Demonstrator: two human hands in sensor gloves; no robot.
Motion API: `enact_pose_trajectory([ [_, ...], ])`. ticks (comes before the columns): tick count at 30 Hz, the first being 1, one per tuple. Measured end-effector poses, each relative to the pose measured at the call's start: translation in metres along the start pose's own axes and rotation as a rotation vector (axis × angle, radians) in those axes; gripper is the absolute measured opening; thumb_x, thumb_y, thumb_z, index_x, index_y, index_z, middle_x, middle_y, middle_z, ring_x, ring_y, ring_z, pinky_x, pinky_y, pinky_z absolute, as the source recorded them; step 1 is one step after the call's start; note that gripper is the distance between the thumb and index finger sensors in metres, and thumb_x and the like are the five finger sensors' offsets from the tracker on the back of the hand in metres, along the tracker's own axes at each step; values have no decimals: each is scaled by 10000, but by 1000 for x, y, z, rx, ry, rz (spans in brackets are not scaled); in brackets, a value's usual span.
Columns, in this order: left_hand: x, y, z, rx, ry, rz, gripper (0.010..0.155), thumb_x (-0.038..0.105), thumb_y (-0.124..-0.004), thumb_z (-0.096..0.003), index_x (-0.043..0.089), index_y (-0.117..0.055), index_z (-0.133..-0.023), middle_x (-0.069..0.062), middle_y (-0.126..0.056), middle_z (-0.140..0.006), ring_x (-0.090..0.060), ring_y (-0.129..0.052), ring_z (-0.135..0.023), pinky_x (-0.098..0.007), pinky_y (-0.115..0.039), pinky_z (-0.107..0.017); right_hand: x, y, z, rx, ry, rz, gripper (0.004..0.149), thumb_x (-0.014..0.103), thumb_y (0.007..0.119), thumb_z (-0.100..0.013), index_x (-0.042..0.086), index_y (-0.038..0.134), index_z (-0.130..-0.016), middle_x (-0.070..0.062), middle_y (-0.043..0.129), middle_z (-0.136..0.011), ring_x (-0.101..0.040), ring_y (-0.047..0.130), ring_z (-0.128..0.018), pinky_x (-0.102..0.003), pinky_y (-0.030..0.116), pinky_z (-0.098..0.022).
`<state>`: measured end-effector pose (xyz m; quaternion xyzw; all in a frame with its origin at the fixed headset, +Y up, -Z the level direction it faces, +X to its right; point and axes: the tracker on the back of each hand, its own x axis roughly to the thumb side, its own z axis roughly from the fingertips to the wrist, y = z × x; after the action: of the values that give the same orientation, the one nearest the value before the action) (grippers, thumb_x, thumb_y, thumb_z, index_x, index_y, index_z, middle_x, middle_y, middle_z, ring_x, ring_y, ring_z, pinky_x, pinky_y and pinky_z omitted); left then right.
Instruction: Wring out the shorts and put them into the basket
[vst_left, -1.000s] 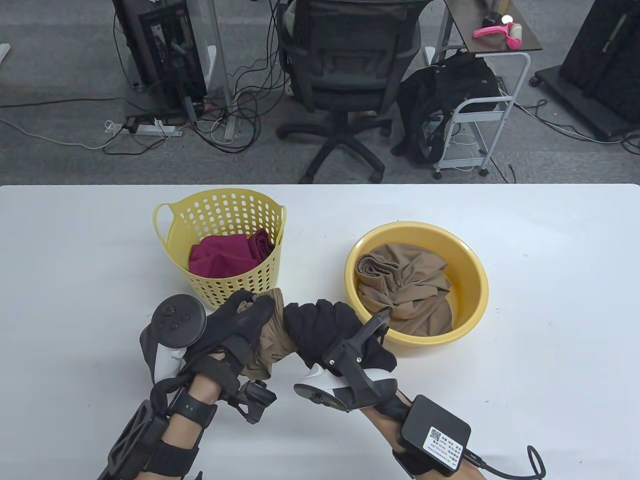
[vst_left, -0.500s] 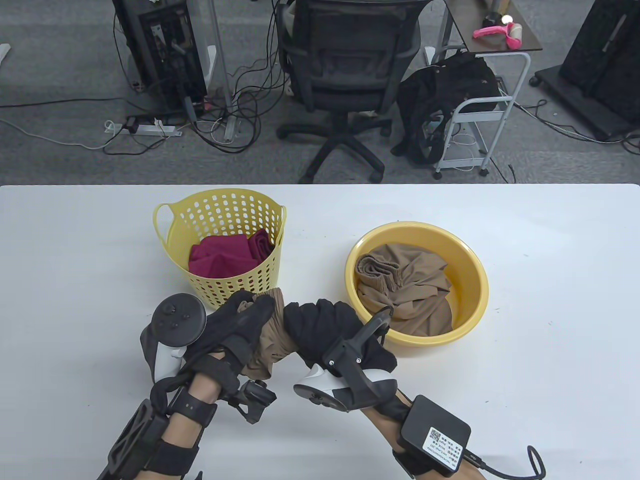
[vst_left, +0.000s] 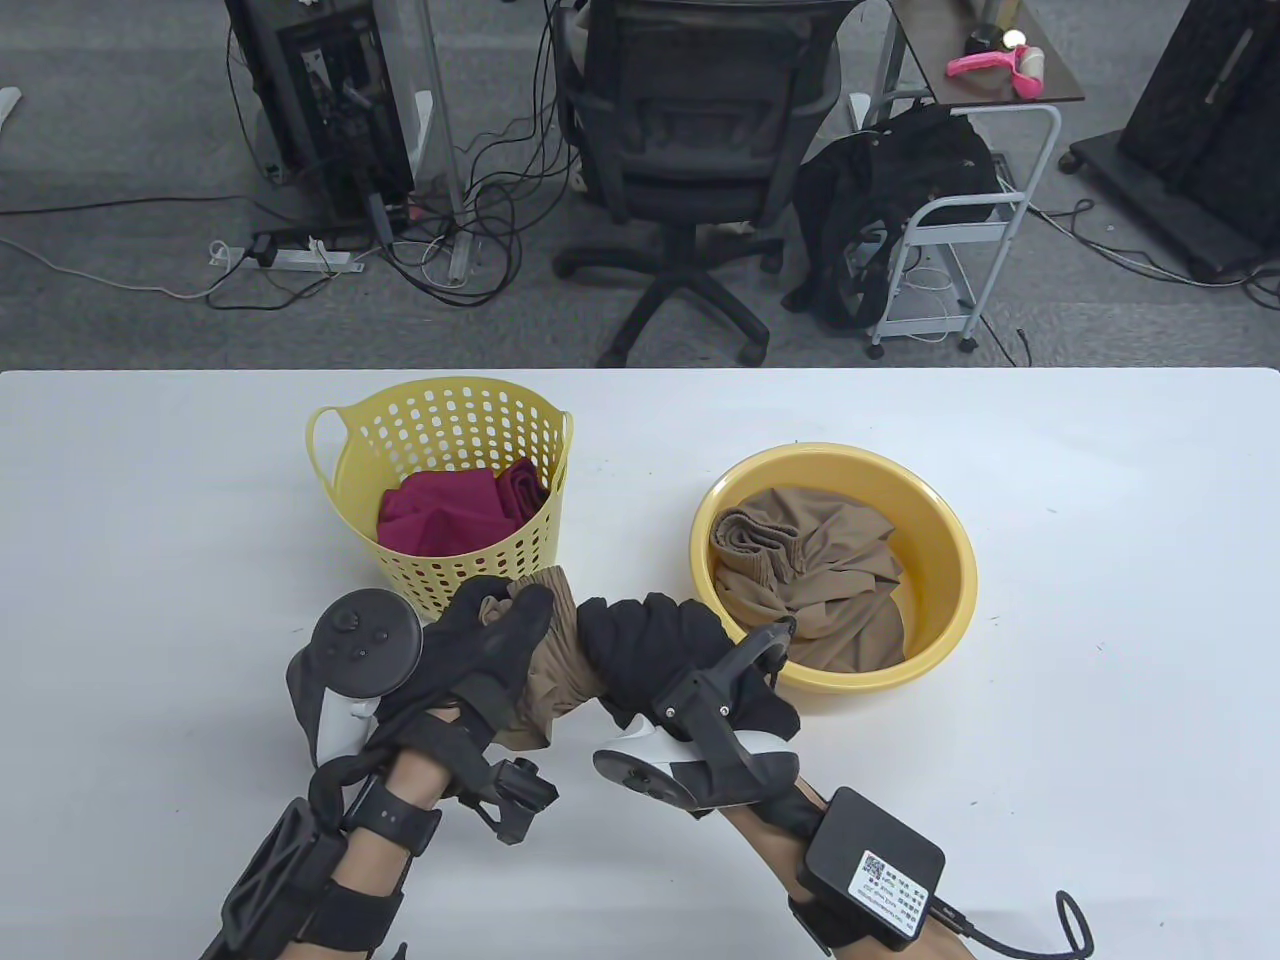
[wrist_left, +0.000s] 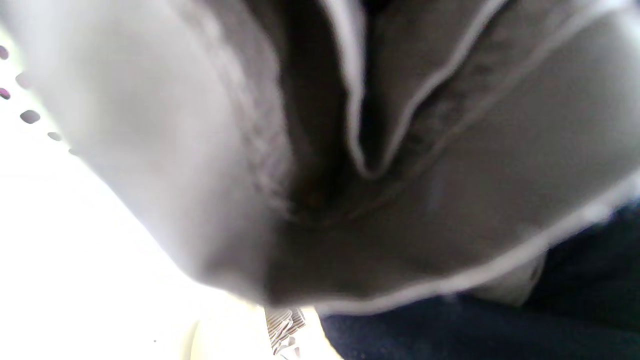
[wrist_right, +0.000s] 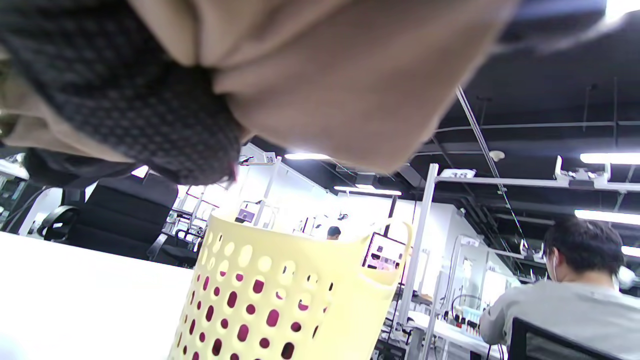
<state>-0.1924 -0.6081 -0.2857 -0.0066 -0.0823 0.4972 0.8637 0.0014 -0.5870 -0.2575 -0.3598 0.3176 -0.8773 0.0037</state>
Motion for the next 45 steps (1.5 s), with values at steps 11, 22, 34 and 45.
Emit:
enact_pose_trajectory([
  [11, 19, 4, 5, 62, -163, -114, 678, 599, -674, -624, 29, -567, -976, -251, -904, -728, -341, -1054, -427, -542, -865, -376, -20, 1, 0, 125, 191, -325, 700, 426, 1034, -365, 44, 723, -863, -35, 916, -613, -156, 965, -341, -283, 859, -189],
  [22, 32, 8, 11, 83, -357, -114, 658, 592, -687, -612, 107, -498, -1014, -232, -826, -858, -376, -996, -592, -590, -799, -514, -45, 22, 6, 295, 362, -867, 695, 400, 1042, -365, 33, 727, -864, -53, 917, -624, -182, 969, -352, -307, 859, -204],
  [34, 42, 12, 14, 45, -531, -102, 642, 578, -710, -596, 165, -473, -1025, -206, -778, -927, -382, -950, -682, -607, -743, -600, -50, 49, 12, 418, 392, -1318, 688, 398, 1045, -371, 34, 730, -862, -58, 921, -630, -200, 976, -364, -319, 867, -221],
  [45, 51, 14, 19, -26, -654, -80, 628, 557, -736, -575, 203, -476, -1024, -181, -753, -969, -395, -910, -736, -623, -694, -648, -42, 68, 14, 522, 313, -1620, 684, 406, 1041, -383, 40, 729, -868, -63, 917, -647, -207, 978, -378, -320, 870, -234],
])
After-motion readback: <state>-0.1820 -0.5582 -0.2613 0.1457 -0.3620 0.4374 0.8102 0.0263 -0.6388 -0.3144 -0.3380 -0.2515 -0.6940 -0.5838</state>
